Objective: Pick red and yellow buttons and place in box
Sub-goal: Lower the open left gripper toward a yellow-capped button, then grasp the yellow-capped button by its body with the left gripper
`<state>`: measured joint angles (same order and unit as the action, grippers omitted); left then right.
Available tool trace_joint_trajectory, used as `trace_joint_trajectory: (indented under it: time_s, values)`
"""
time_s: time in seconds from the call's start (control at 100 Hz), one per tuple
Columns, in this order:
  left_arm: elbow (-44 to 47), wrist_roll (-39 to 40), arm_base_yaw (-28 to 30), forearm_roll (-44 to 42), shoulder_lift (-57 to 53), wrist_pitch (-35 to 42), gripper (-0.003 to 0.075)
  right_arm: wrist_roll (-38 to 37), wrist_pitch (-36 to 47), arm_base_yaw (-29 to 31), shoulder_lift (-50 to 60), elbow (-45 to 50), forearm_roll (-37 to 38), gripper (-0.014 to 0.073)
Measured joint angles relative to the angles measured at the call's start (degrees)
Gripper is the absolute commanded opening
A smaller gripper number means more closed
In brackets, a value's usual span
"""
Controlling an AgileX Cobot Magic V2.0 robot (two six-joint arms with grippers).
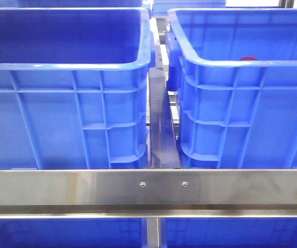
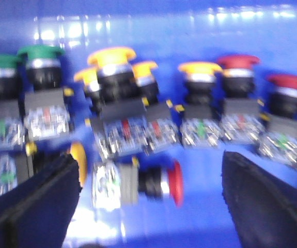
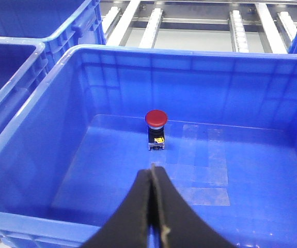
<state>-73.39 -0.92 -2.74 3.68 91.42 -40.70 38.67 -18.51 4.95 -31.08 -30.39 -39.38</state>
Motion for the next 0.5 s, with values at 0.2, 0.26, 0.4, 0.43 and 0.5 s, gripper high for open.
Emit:
trace_joint_trajectory:
  time_s: [0.2, 0.26, 0.4, 0.43, 0.5]
  values:
    - [-0.59, 0.0, 1.1, -0.23, 3.75, 2.43, 0.0536, 0.0, -0.05, 0.0, 0.0, 0.0, 0.0, -0.0067]
    - [-0.58, 0.0, 1.26, -0.7, 4.79, 3.19, 0.0536, 0.0, -0.16, 0.0, 0.0, 0.0, 0.0, -0.0067]
    - [-0.68, 0.0, 1.26, -1.16, 6.93, 5.03, 0.0536, 0.0, -0.14, 0.0, 0.0, 0.0, 0.0, -0.0067]
    - [-0.72, 0.0, 1.26, -1.19, 7.48, 5.38, 0.0536, 0.0, -0.14, 0.0, 0.0, 0.0, 0.0, -0.0067]
    - [-0.82, 0.0, 1.26, -1.19, 8.66, 6.09, 0.0536, 0.0, -0.28, 0.0, 0.0, 0.0, 0.0, -0.0067]
